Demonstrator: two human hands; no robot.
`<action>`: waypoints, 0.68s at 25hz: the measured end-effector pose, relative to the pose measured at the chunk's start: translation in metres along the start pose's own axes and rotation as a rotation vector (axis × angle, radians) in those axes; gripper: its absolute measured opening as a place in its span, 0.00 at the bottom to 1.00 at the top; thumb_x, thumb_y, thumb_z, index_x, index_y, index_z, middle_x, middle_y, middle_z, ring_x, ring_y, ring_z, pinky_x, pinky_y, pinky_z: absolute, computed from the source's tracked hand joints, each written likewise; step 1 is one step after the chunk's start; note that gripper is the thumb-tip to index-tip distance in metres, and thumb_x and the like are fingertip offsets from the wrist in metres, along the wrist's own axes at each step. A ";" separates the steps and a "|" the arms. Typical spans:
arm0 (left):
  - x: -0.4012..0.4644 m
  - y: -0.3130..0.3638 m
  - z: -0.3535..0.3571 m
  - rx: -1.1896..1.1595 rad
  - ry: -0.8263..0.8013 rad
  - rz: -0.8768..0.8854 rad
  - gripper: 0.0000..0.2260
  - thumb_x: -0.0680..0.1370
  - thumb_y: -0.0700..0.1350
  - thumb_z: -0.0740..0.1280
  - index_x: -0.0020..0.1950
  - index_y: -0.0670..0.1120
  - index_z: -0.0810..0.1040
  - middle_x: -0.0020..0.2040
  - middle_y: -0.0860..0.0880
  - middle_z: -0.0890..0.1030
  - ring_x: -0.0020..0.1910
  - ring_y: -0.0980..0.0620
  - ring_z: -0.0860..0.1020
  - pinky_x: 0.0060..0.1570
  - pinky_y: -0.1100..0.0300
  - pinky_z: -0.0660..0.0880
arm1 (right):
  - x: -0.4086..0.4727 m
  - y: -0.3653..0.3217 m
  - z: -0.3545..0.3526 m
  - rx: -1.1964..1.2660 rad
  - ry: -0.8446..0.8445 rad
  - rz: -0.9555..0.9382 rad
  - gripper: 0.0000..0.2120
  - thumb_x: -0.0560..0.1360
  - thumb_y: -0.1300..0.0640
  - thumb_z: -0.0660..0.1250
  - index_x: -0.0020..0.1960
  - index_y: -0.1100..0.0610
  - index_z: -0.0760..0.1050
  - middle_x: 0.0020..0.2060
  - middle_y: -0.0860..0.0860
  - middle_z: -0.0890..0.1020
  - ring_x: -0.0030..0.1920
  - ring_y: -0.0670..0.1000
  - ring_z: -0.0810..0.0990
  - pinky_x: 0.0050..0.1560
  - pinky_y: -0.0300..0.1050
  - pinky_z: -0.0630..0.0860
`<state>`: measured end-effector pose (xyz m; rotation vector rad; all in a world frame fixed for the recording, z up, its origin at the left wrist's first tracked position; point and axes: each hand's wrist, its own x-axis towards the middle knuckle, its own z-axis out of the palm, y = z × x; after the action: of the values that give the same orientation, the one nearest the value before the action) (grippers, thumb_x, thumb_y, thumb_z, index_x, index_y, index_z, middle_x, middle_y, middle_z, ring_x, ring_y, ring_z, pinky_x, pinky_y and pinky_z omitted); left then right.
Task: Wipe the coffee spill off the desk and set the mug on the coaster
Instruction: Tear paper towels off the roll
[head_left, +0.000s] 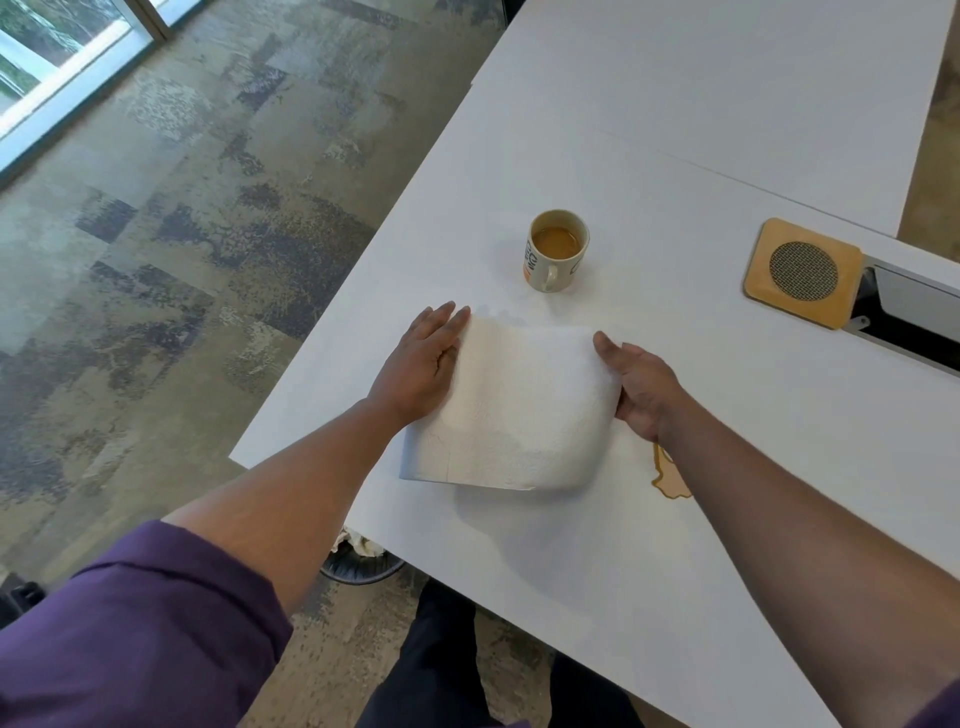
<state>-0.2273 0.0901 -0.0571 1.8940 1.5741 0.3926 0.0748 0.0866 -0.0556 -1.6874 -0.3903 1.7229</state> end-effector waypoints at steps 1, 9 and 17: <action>0.000 0.000 0.000 0.004 0.000 -0.002 0.22 0.86 0.43 0.54 0.82 0.51 0.62 0.82 0.48 0.61 0.82 0.46 0.54 0.77 0.59 0.50 | 0.001 -0.005 0.001 -0.004 0.011 -0.002 0.40 0.71 0.47 0.78 0.76 0.60 0.64 0.62 0.53 0.81 0.59 0.56 0.82 0.62 0.60 0.78; 0.001 -0.002 0.002 -0.005 0.010 -0.014 0.21 0.87 0.43 0.54 0.81 0.50 0.63 0.82 0.48 0.62 0.82 0.47 0.55 0.77 0.61 0.49 | -0.004 0.016 0.001 -0.044 0.143 -0.047 0.10 0.77 0.56 0.73 0.53 0.62 0.80 0.48 0.53 0.87 0.42 0.51 0.85 0.51 0.55 0.82; 0.002 -0.002 0.003 0.002 -0.023 -0.018 0.22 0.87 0.46 0.54 0.82 0.52 0.60 0.84 0.50 0.56 0.83 0.48 0.50 0.77 0.59 0.47 | -0.021 0.033 -0.008 0.006 0.044 -0.021 0.23 0.71 0.44 0.77 0.60 0.56 0.79 0.57 0.52 0.86 0.54 0.54 0.84 0.56 0.58 0.80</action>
<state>-0.2269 0.0912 -0.0613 1.8777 1.5760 0.3607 0.0720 0.0473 -0.0623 -1.7078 -0.3804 1.6669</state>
